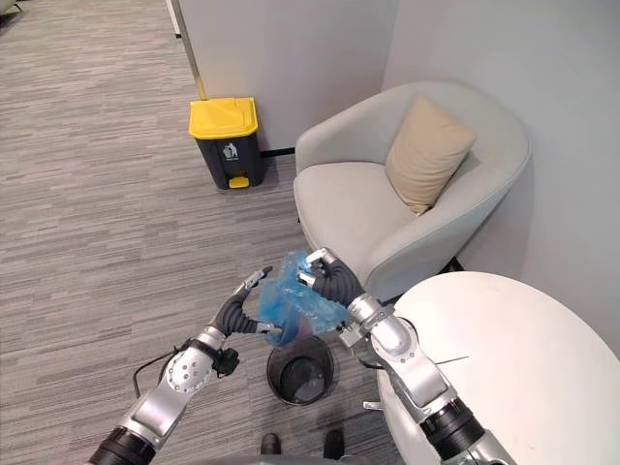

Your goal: Gather rubbish on tea table into small bin, then transfer packed bag to large trash can.

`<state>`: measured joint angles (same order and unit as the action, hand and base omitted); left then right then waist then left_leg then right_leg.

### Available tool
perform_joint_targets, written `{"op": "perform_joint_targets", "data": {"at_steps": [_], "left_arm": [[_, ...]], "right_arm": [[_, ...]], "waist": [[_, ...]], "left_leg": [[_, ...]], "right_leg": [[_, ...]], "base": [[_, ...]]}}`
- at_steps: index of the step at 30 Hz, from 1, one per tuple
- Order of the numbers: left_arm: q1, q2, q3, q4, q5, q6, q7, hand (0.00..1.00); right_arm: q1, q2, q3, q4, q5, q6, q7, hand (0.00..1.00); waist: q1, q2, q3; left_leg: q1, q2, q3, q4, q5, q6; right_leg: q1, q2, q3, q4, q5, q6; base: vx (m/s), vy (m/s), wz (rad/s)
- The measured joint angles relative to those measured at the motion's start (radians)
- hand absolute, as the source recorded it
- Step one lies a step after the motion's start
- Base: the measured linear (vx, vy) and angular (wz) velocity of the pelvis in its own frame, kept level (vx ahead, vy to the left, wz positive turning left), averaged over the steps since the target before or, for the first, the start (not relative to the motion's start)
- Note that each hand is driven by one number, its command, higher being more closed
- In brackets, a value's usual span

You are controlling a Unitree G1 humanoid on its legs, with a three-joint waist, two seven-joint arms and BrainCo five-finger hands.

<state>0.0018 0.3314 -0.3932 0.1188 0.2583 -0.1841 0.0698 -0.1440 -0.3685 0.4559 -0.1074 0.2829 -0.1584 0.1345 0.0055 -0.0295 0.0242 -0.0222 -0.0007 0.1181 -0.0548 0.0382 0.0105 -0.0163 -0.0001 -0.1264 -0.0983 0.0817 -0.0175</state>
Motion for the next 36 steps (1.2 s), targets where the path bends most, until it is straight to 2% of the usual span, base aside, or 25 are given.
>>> {"op": "perform_joint_targets", "data": {"at_steps": [13,24,32,33,36], "left_arm": [[-0.024,-0.065,-0.009,0.078,0.059,0.006,0.022,0.00],[-0.024,-0.106,-0.009,0.088,0.063,0.006,0.028,0.00],[-0.048,-0.137,-0.011,0.088,0.063,0.017,0.093,0.00],[-0.056,-0.139,-0.020,0.088,0.063,0.022,0.106,1.00],[-0.084,-0.147,-0.030,0.091,0.063,0.025,0.135,1.00]], "right_arm": [[-0.066,0.062,0.082,0.000,0.042,0.000,0.002,1.00],[-0.136,0.128,0.156,0.000,0.071,0.000,0.000,1.00],[-0.183,0.170,0.202,0.000,0.121,0.000,-0.005,1.00],[-0.190,0.171,0.216,0.000,0.132,0.000,-0.005,1.00],[-0.199,0.193,0.235,0.000,0.150,0.000,-0.008,1.00]], "waist": [[-0.018,-0.006,-0.004],[-0.015,-0.009,-0.006],[-0.009,-0.009,-0.006],[-0.008,-0.009,-0.006],[-0.002,-0.009,-0.006]], "left_leg": [[0.002,0.001,0.018,-0.002,0.000,0.000],[0.000,0.002,0.020,-0.002,-0.001,0.000],[-0.009,0.002,0.018,0.001,-0.001,0.000],[-0.009,0.002,0.018,0.001,-0.001,0.000],[-0.009,0.002,0.017,0.002,0.000,0.000]], "right_leg": [[-0.007,0.001,0.021,0.000,0.004,0.001],[-0.010,0.002,0.024,0.000,0.004,0.001],[-0.017,0.002,0.022,0.000,0.004,0.001],[-0.017,0.002,0.022,0.000,0.004,0.001],[-0.016,0.002,0.021,0.000,0.004,0.001]], "base": [[-0.01,0.012,-0.04],[0.00,0.000,0.00],[0.00,0.000,0.00],[0.00,0.000,0.00],[0.00,0.000,0.00]]}}
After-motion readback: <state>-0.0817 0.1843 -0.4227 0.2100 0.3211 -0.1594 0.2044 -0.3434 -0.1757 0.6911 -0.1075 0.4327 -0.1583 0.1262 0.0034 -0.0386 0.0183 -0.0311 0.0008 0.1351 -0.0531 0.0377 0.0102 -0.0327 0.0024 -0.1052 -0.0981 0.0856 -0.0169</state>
